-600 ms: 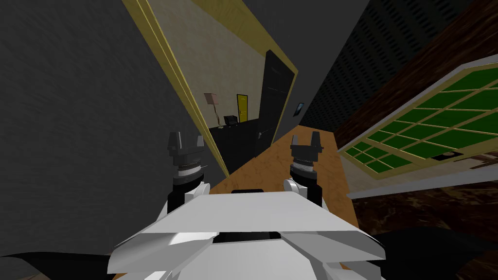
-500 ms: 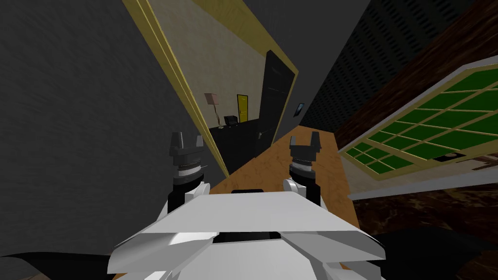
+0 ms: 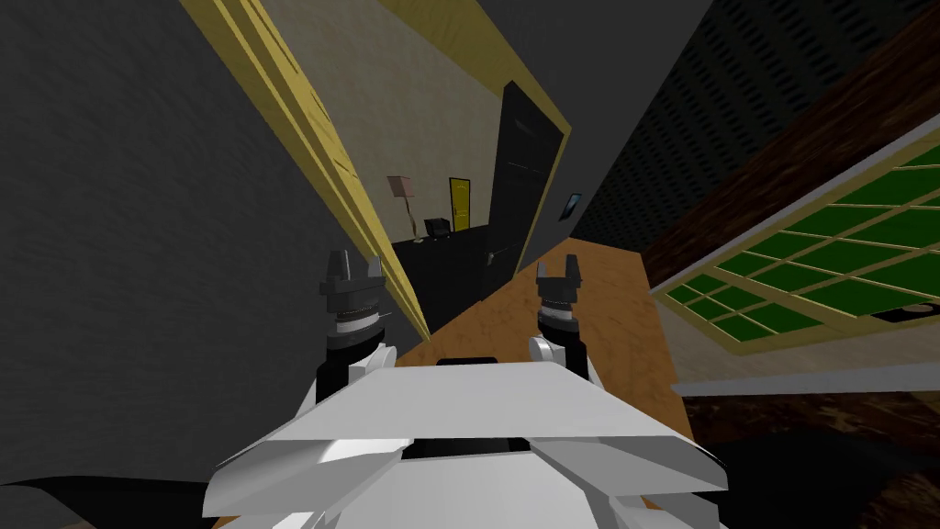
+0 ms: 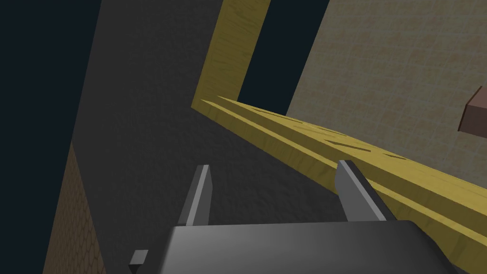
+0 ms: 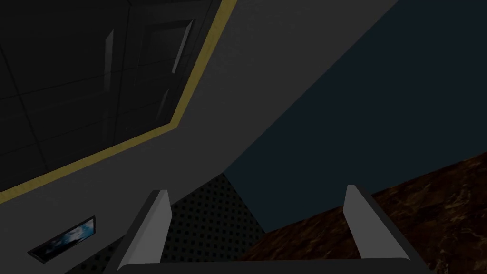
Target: Push the door open
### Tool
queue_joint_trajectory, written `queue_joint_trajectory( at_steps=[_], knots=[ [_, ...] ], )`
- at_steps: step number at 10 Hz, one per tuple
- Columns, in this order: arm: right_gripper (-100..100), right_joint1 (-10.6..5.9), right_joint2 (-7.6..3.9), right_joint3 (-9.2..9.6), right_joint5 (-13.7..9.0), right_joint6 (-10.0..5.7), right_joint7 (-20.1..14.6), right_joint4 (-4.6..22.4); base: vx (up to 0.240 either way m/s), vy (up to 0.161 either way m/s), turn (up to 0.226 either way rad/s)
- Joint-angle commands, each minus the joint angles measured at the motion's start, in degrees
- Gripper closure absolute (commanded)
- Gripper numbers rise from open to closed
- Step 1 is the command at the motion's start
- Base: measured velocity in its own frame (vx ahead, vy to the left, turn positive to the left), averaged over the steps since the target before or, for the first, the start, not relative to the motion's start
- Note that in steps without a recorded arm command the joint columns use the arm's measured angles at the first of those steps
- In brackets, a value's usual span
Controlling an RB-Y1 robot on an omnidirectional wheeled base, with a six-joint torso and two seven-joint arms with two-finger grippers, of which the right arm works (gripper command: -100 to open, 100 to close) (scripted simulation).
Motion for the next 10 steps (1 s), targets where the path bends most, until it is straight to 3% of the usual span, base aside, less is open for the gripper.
queue_joint_trajectory(
  at_steps=[1,10],
  knots=[
    [-100,-0.65,-0.41,0.22,0.05,-0.31,0.03,1.86,0.080,-0.069,0.035],
    [-100,-5.39,-2.25,2.27,0.69,-1.89,0.41,14.87,0.089,-0.081,0.052]
  ],
)
